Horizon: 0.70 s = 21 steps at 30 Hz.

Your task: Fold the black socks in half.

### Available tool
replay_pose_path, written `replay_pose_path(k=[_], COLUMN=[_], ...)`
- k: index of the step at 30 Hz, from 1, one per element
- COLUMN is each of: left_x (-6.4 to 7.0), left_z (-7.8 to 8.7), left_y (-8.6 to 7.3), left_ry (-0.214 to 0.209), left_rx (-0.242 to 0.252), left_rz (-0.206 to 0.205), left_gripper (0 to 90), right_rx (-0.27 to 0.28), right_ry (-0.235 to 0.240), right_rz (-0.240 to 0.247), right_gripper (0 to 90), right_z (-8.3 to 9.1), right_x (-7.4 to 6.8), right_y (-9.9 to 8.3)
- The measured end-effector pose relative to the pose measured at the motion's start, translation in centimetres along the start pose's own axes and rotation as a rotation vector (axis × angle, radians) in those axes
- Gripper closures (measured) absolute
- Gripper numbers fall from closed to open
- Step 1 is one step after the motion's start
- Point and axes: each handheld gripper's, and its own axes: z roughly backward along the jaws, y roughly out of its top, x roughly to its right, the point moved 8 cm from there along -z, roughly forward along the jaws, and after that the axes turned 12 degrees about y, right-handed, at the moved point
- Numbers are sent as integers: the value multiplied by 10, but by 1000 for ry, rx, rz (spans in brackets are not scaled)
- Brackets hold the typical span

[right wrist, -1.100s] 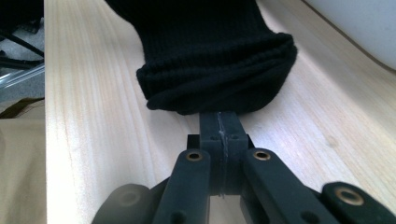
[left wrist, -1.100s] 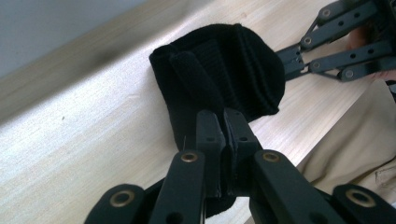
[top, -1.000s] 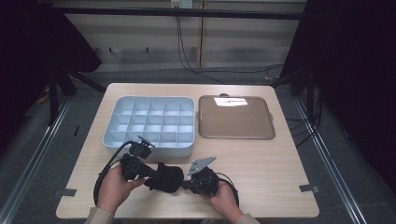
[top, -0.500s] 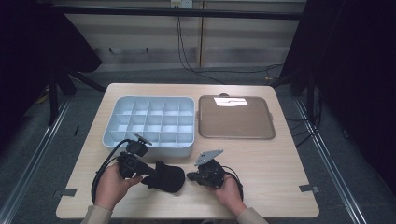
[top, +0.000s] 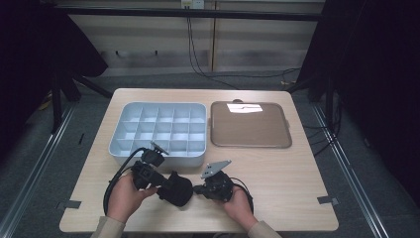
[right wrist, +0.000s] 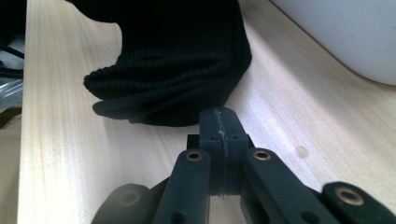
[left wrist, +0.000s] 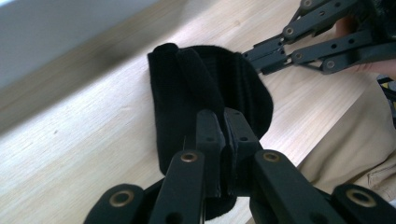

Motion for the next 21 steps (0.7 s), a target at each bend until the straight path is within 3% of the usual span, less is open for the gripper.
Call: replay_pose_path(k=[13,14,21], left_x=[15,15,19], left_z=[-9,-10,-16], left_y=[2,1,2], left_ry=[-14,-15,-23], left_rx=[-18,-24,-29], left_rz=[-30,-46,-43], left_gripper=[861,861,860], right_rx=[13,11,10], right_ry=[-9,-8,-13], right_rz=[-4,-13,-6], right_gripper=[900,900,900], right_z=[-2,-2,-2], right_x=[-1,-2,-2], right_y=[1,1,1])
